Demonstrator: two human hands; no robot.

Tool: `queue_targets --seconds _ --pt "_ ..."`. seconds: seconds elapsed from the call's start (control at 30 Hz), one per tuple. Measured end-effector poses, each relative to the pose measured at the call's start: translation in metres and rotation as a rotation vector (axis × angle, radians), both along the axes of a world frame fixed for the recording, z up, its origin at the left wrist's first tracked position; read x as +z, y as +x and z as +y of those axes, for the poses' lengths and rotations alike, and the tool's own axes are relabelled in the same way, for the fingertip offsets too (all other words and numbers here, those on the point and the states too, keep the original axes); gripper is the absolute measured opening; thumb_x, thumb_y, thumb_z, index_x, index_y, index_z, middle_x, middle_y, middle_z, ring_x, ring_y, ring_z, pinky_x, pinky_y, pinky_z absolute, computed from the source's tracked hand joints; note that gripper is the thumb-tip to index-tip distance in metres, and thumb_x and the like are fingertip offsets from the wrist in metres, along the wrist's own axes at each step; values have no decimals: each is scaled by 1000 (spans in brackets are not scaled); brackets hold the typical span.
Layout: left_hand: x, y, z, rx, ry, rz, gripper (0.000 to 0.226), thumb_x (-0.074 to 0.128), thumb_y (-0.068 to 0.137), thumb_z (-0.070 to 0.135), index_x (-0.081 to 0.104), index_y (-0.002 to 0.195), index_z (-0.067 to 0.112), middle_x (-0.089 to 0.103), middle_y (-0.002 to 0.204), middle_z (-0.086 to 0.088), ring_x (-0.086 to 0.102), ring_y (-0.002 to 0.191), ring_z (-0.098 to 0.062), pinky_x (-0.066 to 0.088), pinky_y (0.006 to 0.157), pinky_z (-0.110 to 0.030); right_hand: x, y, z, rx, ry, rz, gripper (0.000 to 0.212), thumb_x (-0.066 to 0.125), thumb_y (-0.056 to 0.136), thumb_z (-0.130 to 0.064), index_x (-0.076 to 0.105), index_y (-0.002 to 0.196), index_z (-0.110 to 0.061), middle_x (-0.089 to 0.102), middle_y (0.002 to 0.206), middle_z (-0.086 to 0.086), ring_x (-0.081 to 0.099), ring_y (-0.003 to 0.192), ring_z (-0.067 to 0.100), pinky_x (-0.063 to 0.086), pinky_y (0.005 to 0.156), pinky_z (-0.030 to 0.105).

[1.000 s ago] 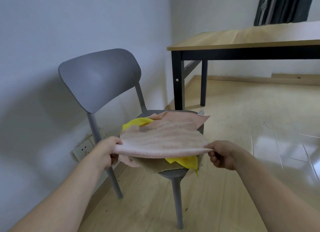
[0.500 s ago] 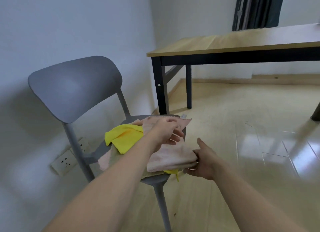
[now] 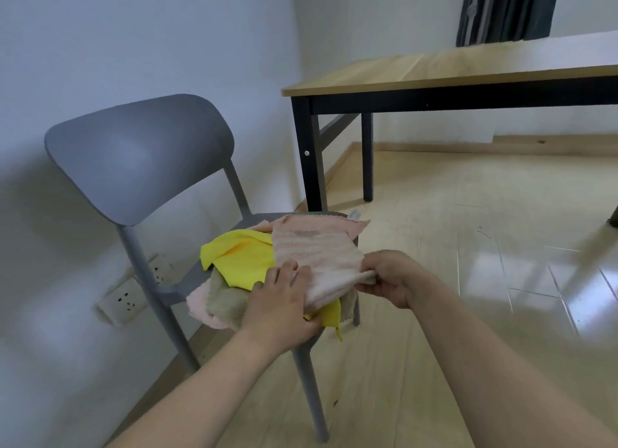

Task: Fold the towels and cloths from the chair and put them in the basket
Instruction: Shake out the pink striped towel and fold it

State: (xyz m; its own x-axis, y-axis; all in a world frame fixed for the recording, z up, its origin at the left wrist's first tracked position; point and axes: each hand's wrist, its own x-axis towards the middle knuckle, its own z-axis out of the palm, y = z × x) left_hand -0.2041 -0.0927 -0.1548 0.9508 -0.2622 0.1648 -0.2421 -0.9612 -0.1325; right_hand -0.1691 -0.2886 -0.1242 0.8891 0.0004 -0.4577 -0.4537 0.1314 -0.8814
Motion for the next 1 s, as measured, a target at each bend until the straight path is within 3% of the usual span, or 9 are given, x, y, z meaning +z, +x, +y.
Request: queue_targets --seconds 0.1,0.2,0.33,0.47,0.57,0.63,0.73,0.9,1.0 --pt "8 0 -3 5 60 -87 53 40 83 37 38 133 21 49 127 -1 50 108 -25 42 76 -34 18 1 8 -6 0 -67 40 41 86 12 42 117 -14 51 103 19 55 68 24 57 58 33" --pt "42 3 3 24 28 -164 32 37 90 15 45 121 18 60 113 -3 58 96 -25 36 60 -33 53 -3 17 58 -31 -101 14 48 93 -2 58 102 -7 52 91 13 51 65 17 46 49 23" --pt "113 8 29 13 -366 -96 19 39 88 11 47 103 18 62 92 -8 54 77 -29 39 58 -36 116 -8 22 219 8 -281 24 53 95 -23 59 107 -3 45 85 8 44 65 13 38 58 24" --pt "182 9 52 25 -760 17 12 41 87 10 46 82 20 54 76 0 52 74 -24 47 66 -40 175 -23 28 488 -415 -456 50 65 68 -12 62 118 -11 51 96 11 44 74 17 40 60 24" --pt "220 1 64 -57 -864 7 17 46 88 6 57 82 18 58 77 0 54 73 -19 52 76 -46 205 -34 34 473 -631 -576 30 70 74 -10 68 102 -20 66 98 5 61 87 19 49 72 26" --pt "236 -7 69 -116 -1024 -37 12 52 92 9 63 90 14 61 80 1 54 74 -13 51 72 -37 222 -44 37 404 -680 -676 10 69 84 -19 68 94 -19 69 94 -1 62 90 12 49 79 24" --pt "247 -18 74 -148 -1289 -77 9 57 96 16 64 99 12 61 84 3 54 75 -8 46 67 -23 238 -50 40 347 -634 -710 20 62 90 -40 69 92 -22 68 89 -9 58 85 5 43 78 22" --pt "224 -17 79 -31 -1445 91 25 46 101 33 55 102 10 60 99 -11 55 87 -19 49 79 -37 226 -47 67 239 -302 -609 34 45 100 -37 64 112 -12 69 111 14 66 102 32 53 92 45" --pt "216 -12 70 29 -1649 120 39 41 100 43 54 112 8 61 117 -22 61 97 -28 52 89 -50 213 -47 88 130 -55 -480 32 40 101 -40 59 103 -15 66 96 11 67 90 30 55 88 50"
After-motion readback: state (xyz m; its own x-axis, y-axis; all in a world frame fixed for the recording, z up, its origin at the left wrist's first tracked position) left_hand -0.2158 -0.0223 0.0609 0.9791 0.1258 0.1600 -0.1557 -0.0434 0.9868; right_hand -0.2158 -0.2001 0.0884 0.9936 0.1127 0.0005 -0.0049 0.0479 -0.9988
